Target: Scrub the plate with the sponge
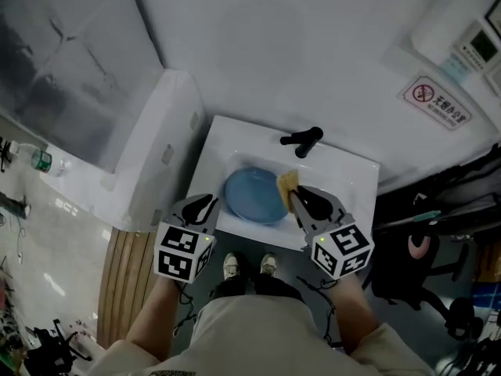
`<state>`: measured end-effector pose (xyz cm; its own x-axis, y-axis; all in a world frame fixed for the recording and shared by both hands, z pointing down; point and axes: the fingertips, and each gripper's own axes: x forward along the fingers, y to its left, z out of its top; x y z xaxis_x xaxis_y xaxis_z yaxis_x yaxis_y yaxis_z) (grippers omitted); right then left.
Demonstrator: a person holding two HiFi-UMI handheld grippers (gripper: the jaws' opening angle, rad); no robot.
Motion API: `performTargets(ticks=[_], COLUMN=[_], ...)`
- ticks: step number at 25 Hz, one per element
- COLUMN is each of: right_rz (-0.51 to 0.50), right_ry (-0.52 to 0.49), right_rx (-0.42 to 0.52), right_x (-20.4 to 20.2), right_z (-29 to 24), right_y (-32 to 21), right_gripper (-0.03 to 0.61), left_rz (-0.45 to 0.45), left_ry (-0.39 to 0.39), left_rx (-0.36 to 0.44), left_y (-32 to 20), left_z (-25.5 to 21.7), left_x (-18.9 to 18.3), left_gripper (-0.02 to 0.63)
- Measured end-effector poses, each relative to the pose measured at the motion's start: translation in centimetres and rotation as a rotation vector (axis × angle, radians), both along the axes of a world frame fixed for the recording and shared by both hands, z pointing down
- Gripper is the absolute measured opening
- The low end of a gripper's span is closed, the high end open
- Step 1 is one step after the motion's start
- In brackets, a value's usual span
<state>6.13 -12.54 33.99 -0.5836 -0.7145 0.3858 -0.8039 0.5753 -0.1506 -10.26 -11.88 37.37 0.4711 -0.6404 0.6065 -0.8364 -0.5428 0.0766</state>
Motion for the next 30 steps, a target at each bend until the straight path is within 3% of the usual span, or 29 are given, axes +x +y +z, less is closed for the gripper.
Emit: performTargets(ticks=[9, 15, 23, 30], right_rz=[-0.074, -0.147, -0.206, -0.266], right_ry=[0.003, 0.032, 0.057, 0.079], right_rx=[-0.134, -0.203, -0.305, -0.381], right_x=[-1.7, -4.1, -6.1, -7.7], right_z=[8.5, 13.6, 21.3, 26.5], right_y=[-5.9, -7.9, -8.3, -7.0], right_gripper=[0.054, 0.054, 0.055, 0.055], left_rz=[-0.035, -0.119, -0.213, -0.208], left_ry=[0.049, 0.159, 0.185, 0.166], left_rx=[-0.262, -0.475, -0.643, -0.746], left_y=[-2.8, -3.9, -3.5, -3.1], left_z=[8.9, 16.3, 22.8, 26.0], left_x=[1.4, 1.7, 1.4, 1.6], left_gripper=[0.122, 0.142, 0.152, 0.156])
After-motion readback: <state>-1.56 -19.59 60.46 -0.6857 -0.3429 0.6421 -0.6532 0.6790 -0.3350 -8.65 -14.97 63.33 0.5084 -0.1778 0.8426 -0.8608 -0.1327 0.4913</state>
